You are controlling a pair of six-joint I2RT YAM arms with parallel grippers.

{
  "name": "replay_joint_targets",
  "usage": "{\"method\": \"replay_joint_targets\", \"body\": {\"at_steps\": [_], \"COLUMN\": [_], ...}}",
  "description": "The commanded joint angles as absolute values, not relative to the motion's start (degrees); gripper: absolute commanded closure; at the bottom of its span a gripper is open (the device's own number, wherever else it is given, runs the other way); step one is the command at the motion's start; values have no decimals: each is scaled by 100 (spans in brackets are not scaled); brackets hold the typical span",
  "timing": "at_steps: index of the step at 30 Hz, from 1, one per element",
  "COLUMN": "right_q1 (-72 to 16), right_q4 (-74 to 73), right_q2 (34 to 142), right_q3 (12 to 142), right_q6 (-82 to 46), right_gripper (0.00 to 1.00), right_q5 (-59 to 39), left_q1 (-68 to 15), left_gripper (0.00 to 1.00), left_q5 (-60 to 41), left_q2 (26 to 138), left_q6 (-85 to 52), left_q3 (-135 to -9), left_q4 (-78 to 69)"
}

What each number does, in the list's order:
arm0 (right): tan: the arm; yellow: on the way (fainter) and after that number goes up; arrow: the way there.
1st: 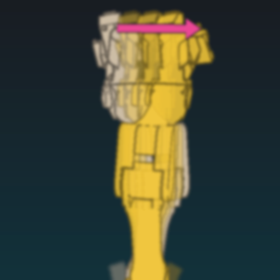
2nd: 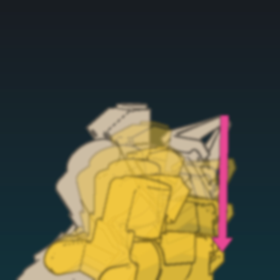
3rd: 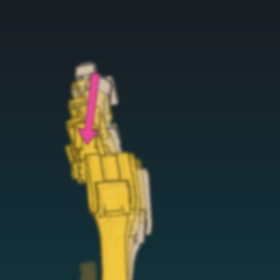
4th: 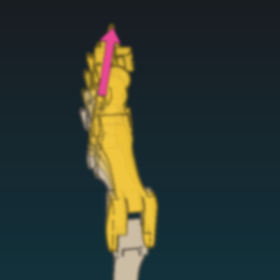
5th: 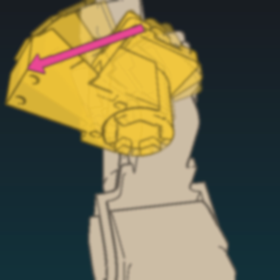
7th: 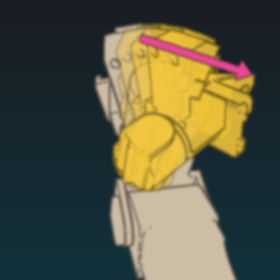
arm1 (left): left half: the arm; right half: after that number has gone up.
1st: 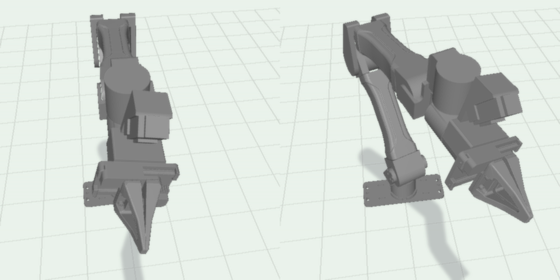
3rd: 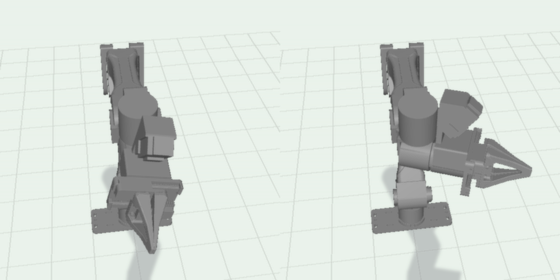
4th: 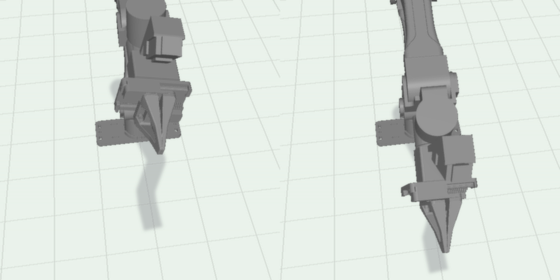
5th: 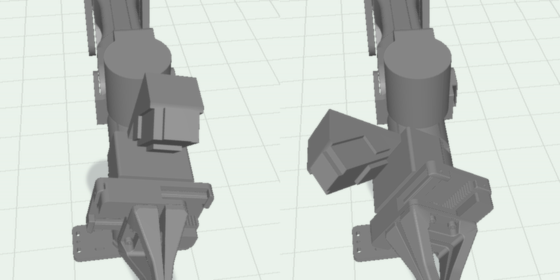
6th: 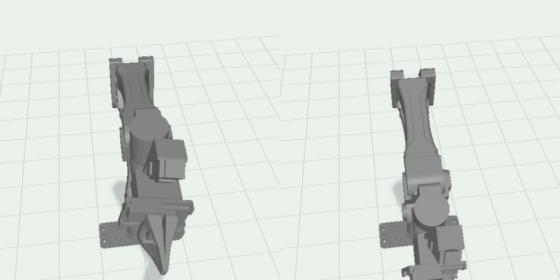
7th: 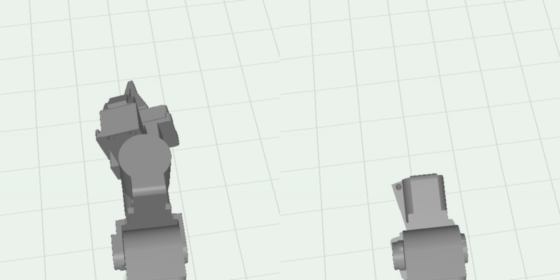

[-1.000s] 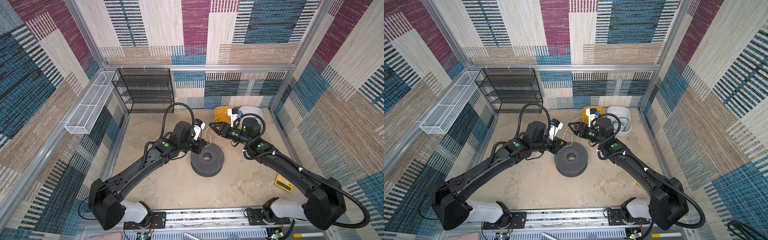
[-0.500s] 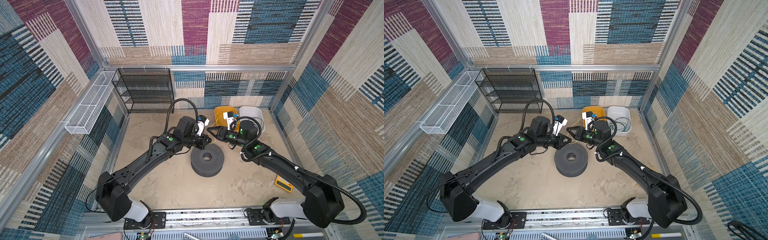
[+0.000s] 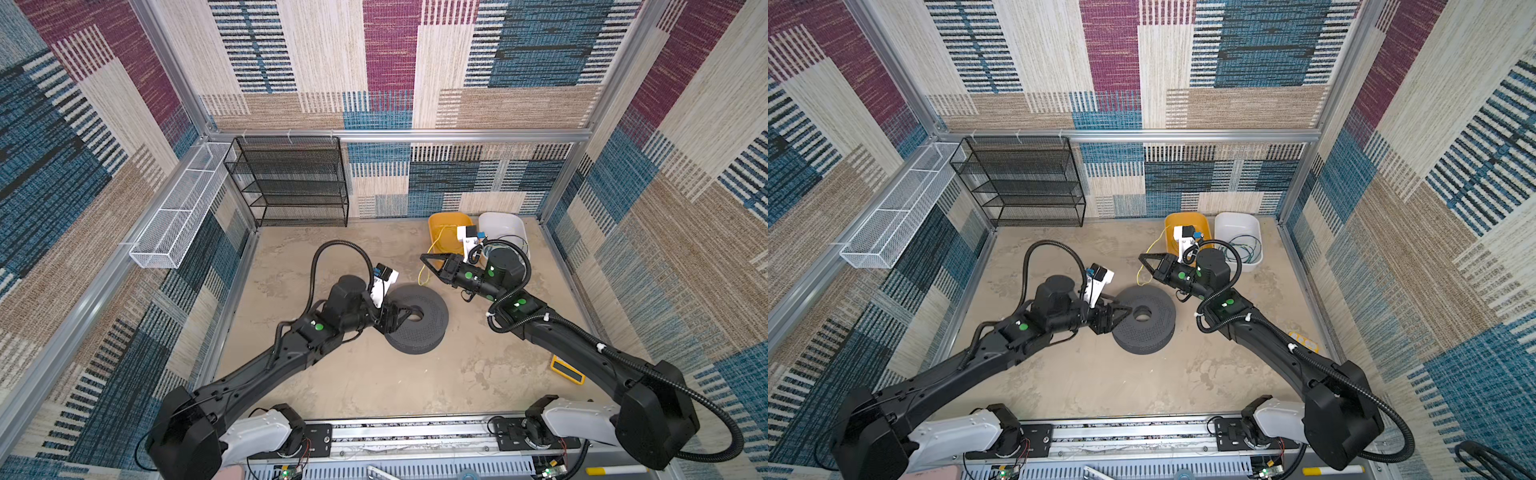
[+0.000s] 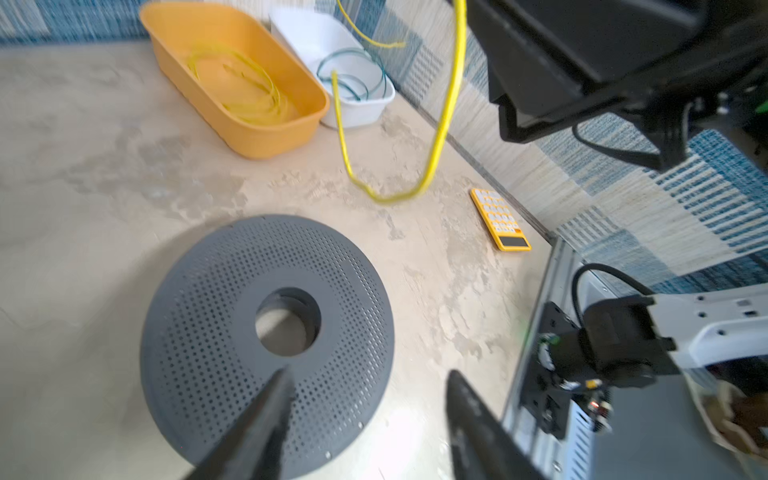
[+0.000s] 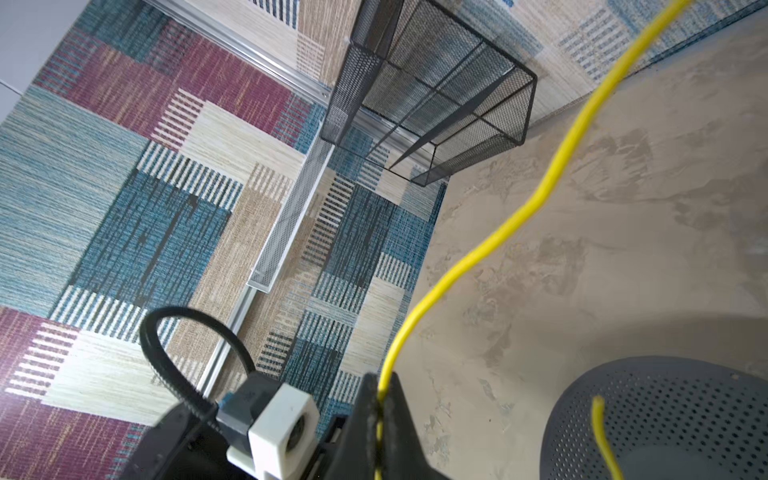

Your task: Wrap the cables

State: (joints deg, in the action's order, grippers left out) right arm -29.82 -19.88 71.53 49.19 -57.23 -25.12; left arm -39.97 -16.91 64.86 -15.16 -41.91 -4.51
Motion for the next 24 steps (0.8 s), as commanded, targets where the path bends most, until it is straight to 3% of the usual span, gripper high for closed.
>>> {"method": "replay_joint_targets", "body": {"at_steps": [1, 5, 16, 20, 24], "right_q1": [-3022, -3056, -3111, -3111, -3111], "right_q4": [-2548, -2631, -2881, -2889, -3026], "right_q2": [7028, 6975, 6672, 6617, 6571], "right_q3": [4885, 4870, 4746, 4744, 4674], "right_q6": [-6188, -6366, -6758, -6813, -6908], "right_gripper": [100, 100, 100, 100, 100], "right_q5": [-2176, -2126, -2004, -1950, -1901], "left_q1": [-3980, -4048, -4419, -4570, -4762], "left_gripper": [34, 35, 43, 50, 51], "left_q5": [-1039, -1267, -474, -392, -233], "left_q2": [6235, 6633, 8811, 9202, 9318], "left_q6": [-1211, -1039, -971, -937, -664], "left_q3": [-3513, -3609, -3386, -3624, -3827], "left_q4": [-2946, -3410, -7733, -8077, -8077]}}
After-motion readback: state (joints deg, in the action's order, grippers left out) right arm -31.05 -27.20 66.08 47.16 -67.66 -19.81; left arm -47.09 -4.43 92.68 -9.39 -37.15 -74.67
